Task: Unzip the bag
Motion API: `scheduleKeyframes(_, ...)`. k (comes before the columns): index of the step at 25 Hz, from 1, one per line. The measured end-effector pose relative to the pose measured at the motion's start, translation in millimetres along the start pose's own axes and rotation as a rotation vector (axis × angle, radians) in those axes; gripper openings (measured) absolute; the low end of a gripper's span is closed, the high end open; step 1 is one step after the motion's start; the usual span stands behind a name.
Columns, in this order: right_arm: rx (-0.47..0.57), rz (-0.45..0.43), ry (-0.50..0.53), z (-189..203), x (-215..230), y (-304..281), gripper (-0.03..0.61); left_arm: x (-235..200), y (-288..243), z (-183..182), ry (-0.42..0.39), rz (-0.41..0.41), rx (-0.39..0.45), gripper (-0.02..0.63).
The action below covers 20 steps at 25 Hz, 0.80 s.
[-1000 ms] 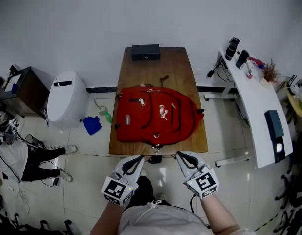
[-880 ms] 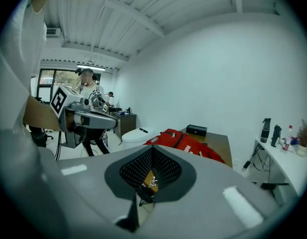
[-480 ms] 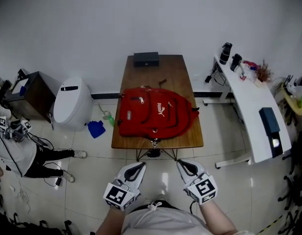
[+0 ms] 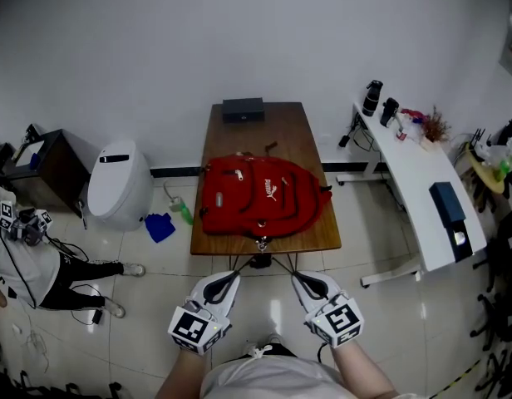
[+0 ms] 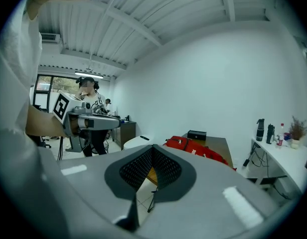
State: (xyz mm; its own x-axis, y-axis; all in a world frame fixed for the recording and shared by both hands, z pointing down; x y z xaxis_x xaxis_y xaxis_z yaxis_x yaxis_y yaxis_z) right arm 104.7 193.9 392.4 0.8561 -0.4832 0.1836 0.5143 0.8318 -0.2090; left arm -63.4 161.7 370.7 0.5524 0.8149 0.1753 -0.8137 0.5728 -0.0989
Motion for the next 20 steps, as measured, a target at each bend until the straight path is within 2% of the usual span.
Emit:
scheduleKeyframes(10, 0.018, -0.028, 0.012, -3.3, -12.0, -0.2, 0.006, 5.0, 0.9, -5.5, -0.009, 0.009, 0.022, 0.006)
scheduleKeyframes(20, 0.008, -0.033, 0.027, -6.3, -11.9, -5.5, 0.006, 2.7, 0.1, 0.3, 0.008, 0.016, -0.002, 0.006)
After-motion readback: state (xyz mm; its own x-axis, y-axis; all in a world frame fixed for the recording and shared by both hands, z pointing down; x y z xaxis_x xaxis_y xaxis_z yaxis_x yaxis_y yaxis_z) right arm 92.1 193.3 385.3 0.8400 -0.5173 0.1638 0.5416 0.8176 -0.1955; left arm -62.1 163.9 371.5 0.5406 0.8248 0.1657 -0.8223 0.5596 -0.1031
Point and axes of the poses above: the fingertips, and each gripper's own axes: y backward along the fingers, x to its right, z out of its underside, the point moved 4 cm from there along y, backward along the fingers, and after that the axes turned 11 degrees about -y, right-handed, at the moved point
